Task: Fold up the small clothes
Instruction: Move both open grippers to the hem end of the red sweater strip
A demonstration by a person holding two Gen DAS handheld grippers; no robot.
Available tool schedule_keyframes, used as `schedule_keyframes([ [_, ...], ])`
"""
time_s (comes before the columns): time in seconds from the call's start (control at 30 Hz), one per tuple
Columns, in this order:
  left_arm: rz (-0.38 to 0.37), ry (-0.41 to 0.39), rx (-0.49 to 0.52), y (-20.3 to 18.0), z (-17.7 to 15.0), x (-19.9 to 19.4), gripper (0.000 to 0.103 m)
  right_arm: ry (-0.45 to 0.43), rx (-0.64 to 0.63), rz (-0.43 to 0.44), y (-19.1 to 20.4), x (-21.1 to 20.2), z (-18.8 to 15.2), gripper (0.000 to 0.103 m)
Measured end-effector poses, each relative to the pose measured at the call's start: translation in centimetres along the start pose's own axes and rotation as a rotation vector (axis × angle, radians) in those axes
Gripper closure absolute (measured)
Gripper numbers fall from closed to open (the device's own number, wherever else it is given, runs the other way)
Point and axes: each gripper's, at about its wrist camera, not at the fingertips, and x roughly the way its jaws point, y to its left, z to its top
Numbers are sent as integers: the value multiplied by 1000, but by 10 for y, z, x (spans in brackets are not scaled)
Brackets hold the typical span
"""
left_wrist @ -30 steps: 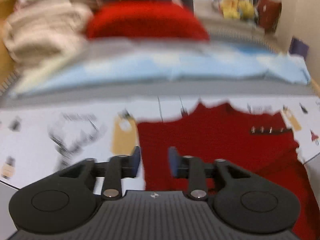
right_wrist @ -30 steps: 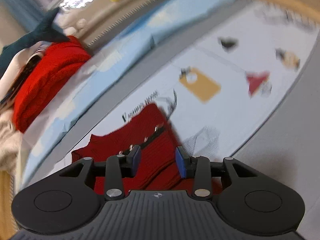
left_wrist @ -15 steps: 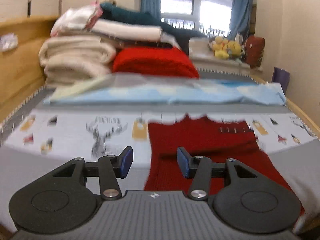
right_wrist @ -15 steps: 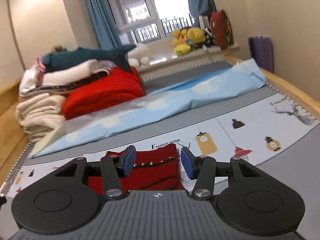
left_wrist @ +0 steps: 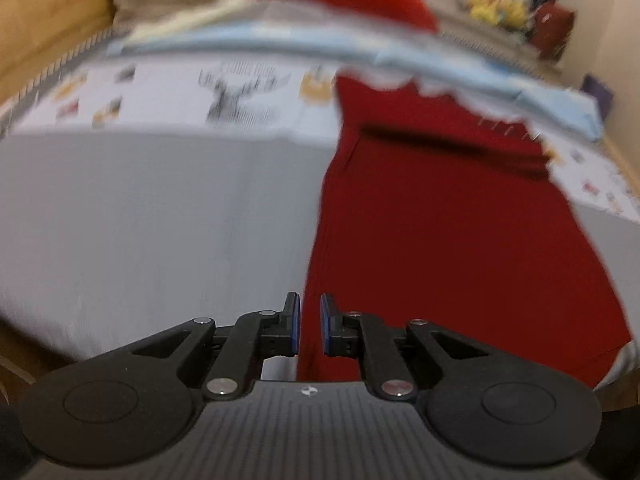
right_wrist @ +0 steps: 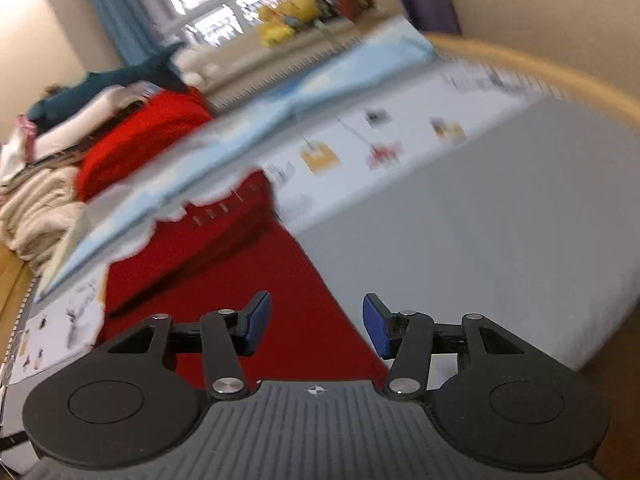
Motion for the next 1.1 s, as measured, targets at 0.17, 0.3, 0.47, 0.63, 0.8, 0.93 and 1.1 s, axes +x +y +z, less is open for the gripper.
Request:
schedule_keyframes([
  [0.17, -76, 43, -135, 13, 5, 18, 91, 44, -74, -67, -1, 15, -15, 58],
  [0.3, -87, 109, -154, 14, 0, 30, 89, 108, -131, -102, 0, 33, -23, 58],
  [0.47, -62, 146, -136, 14, 5, 42, 74, 183, -141, -142, 3, 59, -23, 55],
  [0.63, -52, 196, -133, 18, 5, 53, 73, 273, -103, -173, 3, 85, -26, 49],
  [0.8, -58, 233, -149, 23, 1, 61, 73, 350, -97, -226, -1, 106, -34, 49],
  [0.93, -62, 267, -161, 24, -2, 68, 72, 360, -111, -217, -2, 112, -40, 48],
  [1.1, -56, 270, -150, 19, -5, 74, 71, 347, -146, -210, 1, 111, -43, 48],
])
